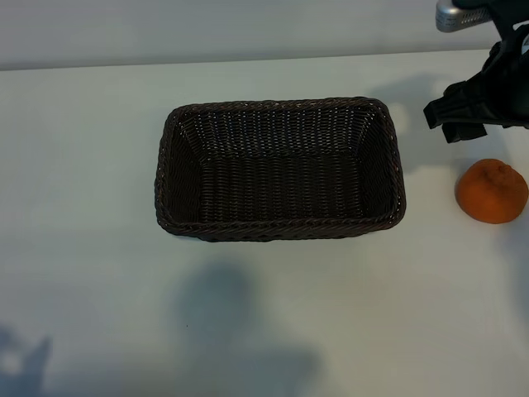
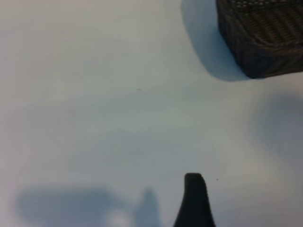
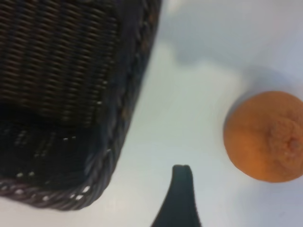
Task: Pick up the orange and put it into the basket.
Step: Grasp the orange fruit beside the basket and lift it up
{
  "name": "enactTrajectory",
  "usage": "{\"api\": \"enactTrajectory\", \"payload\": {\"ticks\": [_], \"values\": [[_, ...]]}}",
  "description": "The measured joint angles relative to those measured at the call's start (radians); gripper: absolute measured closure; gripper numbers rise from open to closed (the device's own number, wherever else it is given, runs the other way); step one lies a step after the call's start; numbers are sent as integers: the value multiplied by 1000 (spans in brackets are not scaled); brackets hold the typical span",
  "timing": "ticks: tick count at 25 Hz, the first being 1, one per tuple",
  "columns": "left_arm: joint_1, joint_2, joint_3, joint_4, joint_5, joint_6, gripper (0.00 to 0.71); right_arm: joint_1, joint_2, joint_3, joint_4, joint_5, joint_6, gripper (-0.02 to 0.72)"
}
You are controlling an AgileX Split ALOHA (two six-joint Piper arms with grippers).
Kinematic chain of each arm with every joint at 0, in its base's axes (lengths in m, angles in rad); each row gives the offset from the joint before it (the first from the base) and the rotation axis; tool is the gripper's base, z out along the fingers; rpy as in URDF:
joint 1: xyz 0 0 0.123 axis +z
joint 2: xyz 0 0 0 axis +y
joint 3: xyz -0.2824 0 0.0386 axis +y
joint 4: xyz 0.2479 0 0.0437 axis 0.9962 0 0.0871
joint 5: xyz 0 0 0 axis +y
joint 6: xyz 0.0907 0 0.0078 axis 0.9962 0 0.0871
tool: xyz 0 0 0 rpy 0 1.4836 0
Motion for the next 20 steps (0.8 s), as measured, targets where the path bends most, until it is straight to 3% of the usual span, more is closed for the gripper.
{"api": "enactTrajectory", "payload": {"ticks": [4, 10, 20], "values": [[-19, 0, 0, 0, 0, 0, 158, -53, 41, 0, -20, -1, 55, 108], [-19, 0, 0, 0, 0, 0, 158, -122, 91, -1, -17, -1, 58, 108], [-19, 0, 0, 0, 0, 0, 158, -128, 222, -1, -14, -33, 56, 108]]}}
